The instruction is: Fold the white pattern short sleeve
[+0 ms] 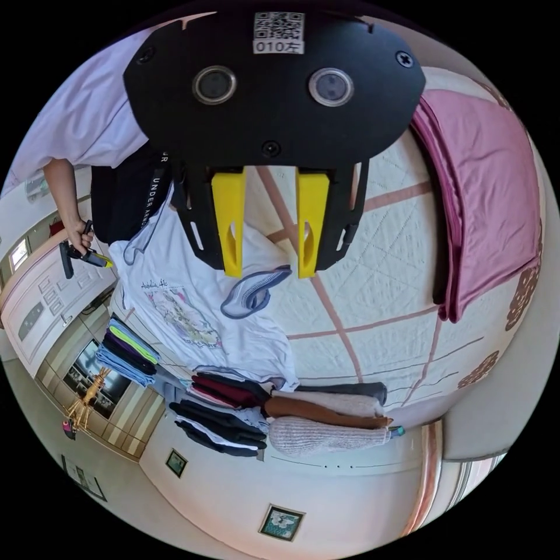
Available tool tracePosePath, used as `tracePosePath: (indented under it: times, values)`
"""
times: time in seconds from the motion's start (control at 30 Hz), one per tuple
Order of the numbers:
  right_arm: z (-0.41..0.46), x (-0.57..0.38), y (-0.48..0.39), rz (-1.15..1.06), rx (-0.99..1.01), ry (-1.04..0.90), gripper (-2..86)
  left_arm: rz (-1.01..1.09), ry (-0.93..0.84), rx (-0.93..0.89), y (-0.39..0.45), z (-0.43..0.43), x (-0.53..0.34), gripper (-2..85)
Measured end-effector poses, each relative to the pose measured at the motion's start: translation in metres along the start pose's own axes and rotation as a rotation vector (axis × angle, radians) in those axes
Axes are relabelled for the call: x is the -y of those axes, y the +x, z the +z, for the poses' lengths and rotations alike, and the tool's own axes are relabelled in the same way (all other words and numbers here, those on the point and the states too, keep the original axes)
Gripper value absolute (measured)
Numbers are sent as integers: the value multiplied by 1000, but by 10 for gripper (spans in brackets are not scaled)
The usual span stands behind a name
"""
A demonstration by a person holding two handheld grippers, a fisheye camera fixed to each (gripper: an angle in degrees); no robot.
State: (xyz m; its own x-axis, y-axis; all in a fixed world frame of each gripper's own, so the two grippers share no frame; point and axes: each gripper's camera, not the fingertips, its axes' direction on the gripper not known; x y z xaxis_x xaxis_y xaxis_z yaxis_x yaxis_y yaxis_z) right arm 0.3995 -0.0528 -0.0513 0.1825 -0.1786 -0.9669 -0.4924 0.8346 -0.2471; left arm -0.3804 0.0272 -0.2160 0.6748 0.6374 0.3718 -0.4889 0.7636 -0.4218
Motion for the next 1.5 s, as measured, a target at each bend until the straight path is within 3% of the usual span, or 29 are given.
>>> tracePosePath:
  times: [0.17,0.33,0.43,0.57,0.73,0.8,0.9,0.93,1.03,1.17,1.3,1.5]
  values:
    - [-20,-18,-24,-48,27,95,40,-25,-82,-81,-5,20,6,88]
    - [-27,-43,-51,-105,41,157,31,1,4,-103,5,7,-3,23]
    - [-19,-51,-59,-131,28,148,30,-10,84,-226,2,-18,-13,8]
    - [-6,-60,-61,-133,35,139,32,-146,228,-290,-20,-71,-52,3]
    - [25,-68,-62,-117,38,73,55,-365,92,-344,-43,-35,-97,16]
    - [32,-74,-64,-112,44,48,75,-387,116,-276,-31,-36,-105,27]
    - [26,-92,-79,-201,39,78,88,-191,146,20,30,-61,-94,44]
    - [25,-97,-83,-226,39,81,89,-37,132,101,66,-65,-85,49]
    - [24,-132,-111,-420,53,97,94,417,26,185,166,-44,-77,62]
    - [45,-195,-170,-817,-186,113,104,952,-78,271,280,24,-115,83]
    - [89,-208,-196,-997,-336,-39,108,1099,-114,191,324,63,-127,99]
    - [133,-210,-198,-1030,-412,-100,78,1267,-121,303,367,93,-150,105]
